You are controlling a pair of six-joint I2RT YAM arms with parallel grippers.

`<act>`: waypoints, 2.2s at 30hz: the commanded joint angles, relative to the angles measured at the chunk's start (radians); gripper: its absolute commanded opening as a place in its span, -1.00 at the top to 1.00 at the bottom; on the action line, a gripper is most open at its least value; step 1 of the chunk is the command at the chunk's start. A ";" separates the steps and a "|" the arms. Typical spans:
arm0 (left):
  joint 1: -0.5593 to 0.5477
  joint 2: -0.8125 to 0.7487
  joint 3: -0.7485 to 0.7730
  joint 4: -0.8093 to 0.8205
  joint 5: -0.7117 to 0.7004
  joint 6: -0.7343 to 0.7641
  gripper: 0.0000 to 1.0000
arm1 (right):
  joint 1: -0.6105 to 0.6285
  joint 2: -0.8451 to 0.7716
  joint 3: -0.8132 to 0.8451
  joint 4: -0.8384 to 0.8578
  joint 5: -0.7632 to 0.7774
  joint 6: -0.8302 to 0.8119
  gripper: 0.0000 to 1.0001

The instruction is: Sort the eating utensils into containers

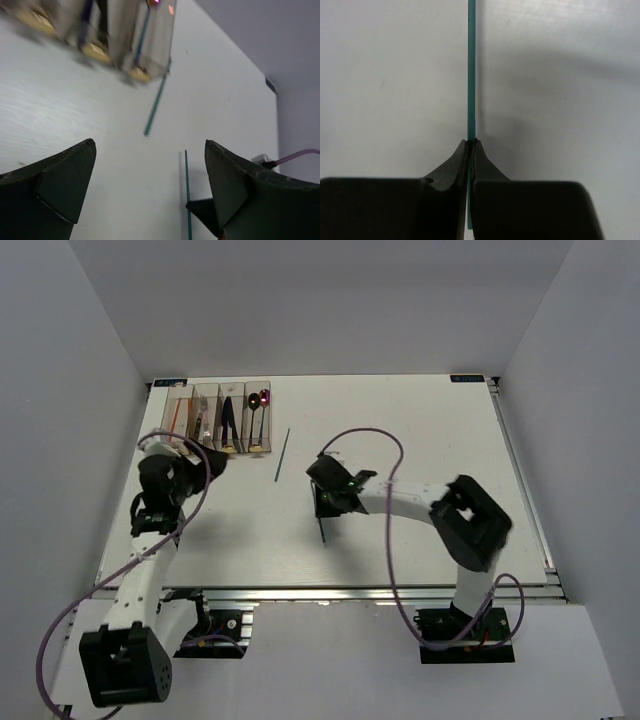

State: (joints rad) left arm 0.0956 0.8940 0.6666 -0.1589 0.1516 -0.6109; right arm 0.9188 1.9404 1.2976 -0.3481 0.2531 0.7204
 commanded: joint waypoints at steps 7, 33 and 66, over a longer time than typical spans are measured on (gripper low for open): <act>-0.315 0.178 -0.225 0.517 0.257 -0.387 -0.83 | -0.006 -0.417 -0.362 0.655 -0.502 -0.053 1.00; -0.355 0.161 -0.219 0.532 0.157 -0.397 -0.72 | -0.049 -0.425 -0.334 0.676 -0.483 0.097 1.00; -0.381 0.416 -0.115 0.784 0.336 -0.388 1.00 | -0.084 -0.337 -0.247 0.630 -0.632 0.067 0.24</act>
State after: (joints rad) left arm -0.2848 1.2934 0.4690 0.6746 0.4622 -1.0676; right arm 0.8433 1.6173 1.0183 0.2600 -0.3553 0.8181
